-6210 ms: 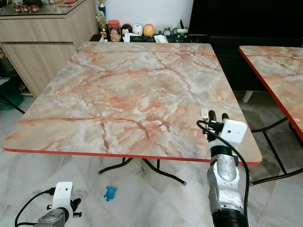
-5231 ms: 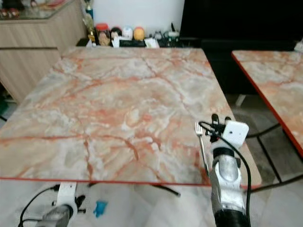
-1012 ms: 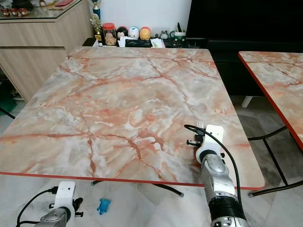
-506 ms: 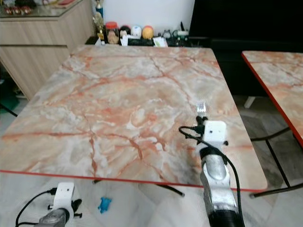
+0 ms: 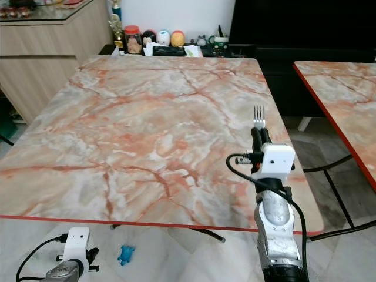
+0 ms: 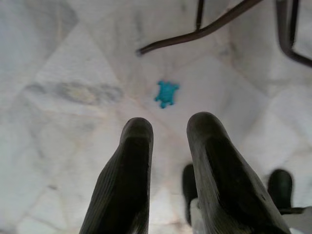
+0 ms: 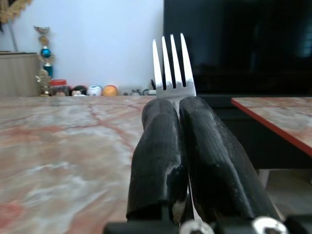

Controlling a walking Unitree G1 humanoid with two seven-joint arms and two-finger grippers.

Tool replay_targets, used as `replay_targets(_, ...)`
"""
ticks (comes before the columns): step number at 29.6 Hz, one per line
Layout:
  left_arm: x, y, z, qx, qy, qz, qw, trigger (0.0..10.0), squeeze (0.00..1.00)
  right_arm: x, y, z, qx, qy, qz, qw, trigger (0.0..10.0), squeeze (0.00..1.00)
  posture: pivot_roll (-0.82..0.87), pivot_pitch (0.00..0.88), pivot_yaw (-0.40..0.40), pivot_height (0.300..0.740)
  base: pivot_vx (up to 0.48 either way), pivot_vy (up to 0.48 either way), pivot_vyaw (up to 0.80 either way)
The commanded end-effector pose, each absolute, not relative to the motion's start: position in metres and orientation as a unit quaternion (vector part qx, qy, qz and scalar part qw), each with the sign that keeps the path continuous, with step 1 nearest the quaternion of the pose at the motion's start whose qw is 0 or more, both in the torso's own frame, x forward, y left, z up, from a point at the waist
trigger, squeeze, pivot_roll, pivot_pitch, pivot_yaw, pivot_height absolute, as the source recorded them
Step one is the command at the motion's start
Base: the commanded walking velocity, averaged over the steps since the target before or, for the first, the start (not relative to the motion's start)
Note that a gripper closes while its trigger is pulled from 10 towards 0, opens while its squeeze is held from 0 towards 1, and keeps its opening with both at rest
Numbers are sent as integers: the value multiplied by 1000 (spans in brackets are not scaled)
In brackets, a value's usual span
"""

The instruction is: Setting the table

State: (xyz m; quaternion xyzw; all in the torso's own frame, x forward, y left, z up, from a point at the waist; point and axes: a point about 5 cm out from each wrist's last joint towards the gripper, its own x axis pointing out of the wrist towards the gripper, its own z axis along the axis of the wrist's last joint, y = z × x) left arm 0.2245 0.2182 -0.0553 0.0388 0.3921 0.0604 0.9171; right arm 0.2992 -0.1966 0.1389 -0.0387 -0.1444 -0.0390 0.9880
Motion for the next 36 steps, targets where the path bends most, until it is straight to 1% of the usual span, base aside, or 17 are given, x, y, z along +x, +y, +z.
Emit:
replay_targets(1, 218, 220, -59, 40, 403, 66, 912, 10000, 0, 300, -194, 141, -30, -148, -35, 988, 10000, 0, 62, 0, 2, 740, 0, -401, 0)
replay_targets(3, 218, 220, -59, 40, 403, 66, 912, 10000, 0, 300, -195, 142, -13, -151, -39, 988, 10000, 0, 61, 0, 1, 740, 0, -480, 0)
replay_targets(11, 218, 219, -59, 39, 404, 65, 912, 10000, 0, 301, -199, 148, -9, -161, -44, 986, 10000, 0, 59, 0, 0, 740, 0, -480, 0)
replay_targets(18, 218, 219, -60, 38, 404, 65, 912, 10000, 0, 302, -195, 149, -3, -166, -36, 986, 10000, 0, 61, 0, 0, 740, 0, -480, -669)
replay_targets(27, 218, 219, -60, 39, 405, 64, 911, 10000, 0, 302, -194, 151, -7, -171, -35, 985, 10000, 0, 57, 0, 2, 740, 0, -462, 0)
replay_targets(36, 217, 219, -60, 42, 406, 63, 911, 10000, 0, 303, -194, 153, -20, -172, -34, 984, 10000, 0, 48, 0, 4, 740, 0, -381, 0)
